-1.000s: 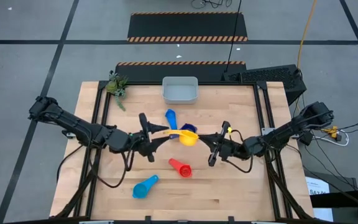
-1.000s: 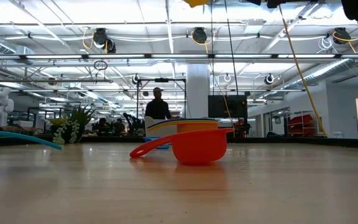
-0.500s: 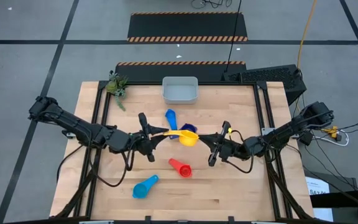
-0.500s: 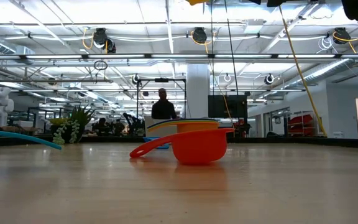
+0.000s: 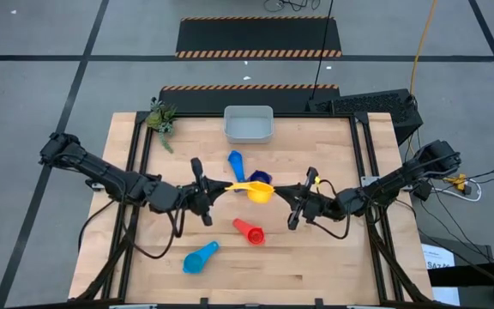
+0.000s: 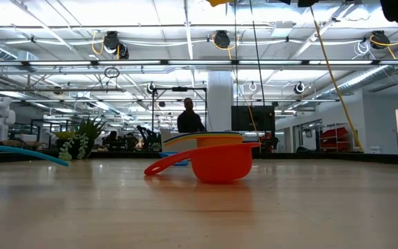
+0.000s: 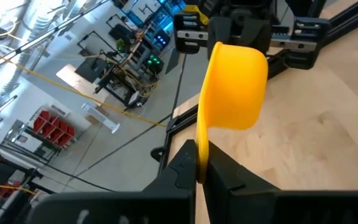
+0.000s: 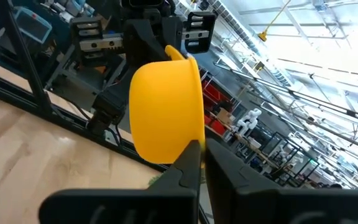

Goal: Nest measuring cups in basket
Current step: Stack the yellow measuring cup into the purple measuring cup

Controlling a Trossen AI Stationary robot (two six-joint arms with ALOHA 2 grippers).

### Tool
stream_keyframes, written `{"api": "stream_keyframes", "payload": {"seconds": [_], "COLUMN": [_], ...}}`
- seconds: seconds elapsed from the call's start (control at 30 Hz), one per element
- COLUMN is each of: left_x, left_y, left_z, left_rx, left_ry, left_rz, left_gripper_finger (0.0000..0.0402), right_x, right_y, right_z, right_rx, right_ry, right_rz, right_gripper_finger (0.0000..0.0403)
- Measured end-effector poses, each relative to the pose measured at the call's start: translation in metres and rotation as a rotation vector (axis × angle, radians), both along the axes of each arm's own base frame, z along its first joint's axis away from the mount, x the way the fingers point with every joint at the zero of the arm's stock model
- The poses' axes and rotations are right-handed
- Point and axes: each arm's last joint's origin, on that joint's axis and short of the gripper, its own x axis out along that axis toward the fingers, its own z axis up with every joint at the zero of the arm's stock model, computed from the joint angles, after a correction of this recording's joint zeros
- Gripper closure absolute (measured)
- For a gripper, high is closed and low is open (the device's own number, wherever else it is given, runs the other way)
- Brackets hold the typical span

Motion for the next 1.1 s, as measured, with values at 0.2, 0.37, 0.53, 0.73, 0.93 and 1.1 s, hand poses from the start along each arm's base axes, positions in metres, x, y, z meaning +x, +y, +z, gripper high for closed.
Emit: {"api": "stream_keyframes", "payload": {"seconds": [0.2,0.37,0.53,0.73,0.93,1.1], "left_x": [-0.013,-0.031,-0.037,-0.03,-0.016,-0.016], "left_y": [0.003,0.011,0.012,0.009,0.005,0.023], "left_z": [0.005,0.009,0.0,-0.021,-0.037,-0.031], "left_rx": [-0.028,-0.057,-0.043,0.024,0.081,0.097], "left_ry": [0.03,0.078,0.173,0.292,0.358,0.354], "left_rz": [-0.011,0.002,0.032,0.085,0.093,0.157], "left_gripper_finger": [0.0396,0.0396,0.0396,0.0396,0.0396,0.0395], "right_x": [-0.002,-0.003,-0.004,-0.007,-0.014,-0.02], "right_y": [-0.001,-0.002,-0.003,0.002,0.016,0.028], "right_z": [0.003,-0.001,-0.005,-0.01,-0.012,-0.011], "right_rx": [0.08,0.134,0.187,0.247,0.31,0.385], "right_ry": [-0.029,-0.008,0.016,0.023,0.016,-0.01], "right_rz": [-0.018,-0.085,-0.192,-0.241,-0.222,-0.157], "right_gripper_finger": [0.0369,0.0332,0.0301,0.0283,0.0282,0.0282]}}
